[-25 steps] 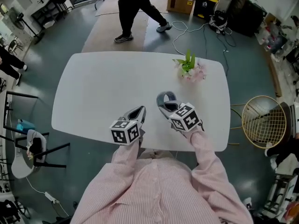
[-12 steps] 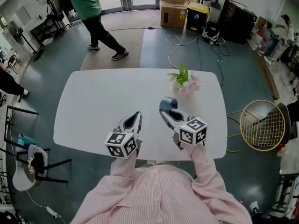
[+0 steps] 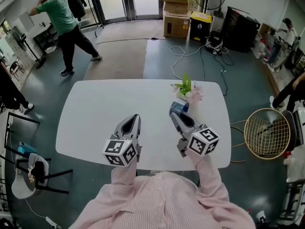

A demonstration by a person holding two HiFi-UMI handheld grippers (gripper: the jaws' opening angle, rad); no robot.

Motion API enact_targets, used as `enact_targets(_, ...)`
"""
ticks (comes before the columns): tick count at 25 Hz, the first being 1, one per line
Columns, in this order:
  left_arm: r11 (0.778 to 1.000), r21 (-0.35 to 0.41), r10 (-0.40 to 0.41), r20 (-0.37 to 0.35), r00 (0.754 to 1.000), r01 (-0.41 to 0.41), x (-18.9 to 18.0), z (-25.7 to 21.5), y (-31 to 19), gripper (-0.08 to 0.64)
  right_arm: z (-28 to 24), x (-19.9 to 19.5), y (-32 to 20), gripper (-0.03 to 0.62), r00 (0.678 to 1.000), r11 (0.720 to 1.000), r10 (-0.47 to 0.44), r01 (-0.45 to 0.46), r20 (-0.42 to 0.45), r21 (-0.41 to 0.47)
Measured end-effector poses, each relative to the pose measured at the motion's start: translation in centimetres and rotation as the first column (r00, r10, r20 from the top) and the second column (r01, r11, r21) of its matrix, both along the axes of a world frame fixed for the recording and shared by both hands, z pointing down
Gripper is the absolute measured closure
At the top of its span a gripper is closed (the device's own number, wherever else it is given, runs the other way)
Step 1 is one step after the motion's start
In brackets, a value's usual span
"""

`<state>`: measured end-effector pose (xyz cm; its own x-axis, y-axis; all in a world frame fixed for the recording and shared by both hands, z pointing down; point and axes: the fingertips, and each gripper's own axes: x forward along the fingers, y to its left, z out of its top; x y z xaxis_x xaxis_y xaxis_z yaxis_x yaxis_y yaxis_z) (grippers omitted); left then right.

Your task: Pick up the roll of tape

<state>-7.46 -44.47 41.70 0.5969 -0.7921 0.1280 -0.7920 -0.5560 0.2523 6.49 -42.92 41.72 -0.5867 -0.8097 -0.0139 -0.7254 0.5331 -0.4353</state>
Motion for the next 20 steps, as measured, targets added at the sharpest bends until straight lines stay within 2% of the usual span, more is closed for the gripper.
enact_targets(11, 0.992, 0.117, -0.043, 0.017, 0.999, 0.041, -1.5, -4.3, 0.0, 0.560, -3.3, 2.6, 0.7, 0.543, 0.994, 0.991, 0.106, -0.105, -0.012, 0.084)
enact_targets(20, 0.987, 0.149, -0.067, 0.008, 0.998, 0.065, -2.8, -4.9, 0.3, 0.560, -3.2, 2.9, 1.3, 0.543, 0.990, 0.987, 0.136, -0.133, -0.035, 0.095)
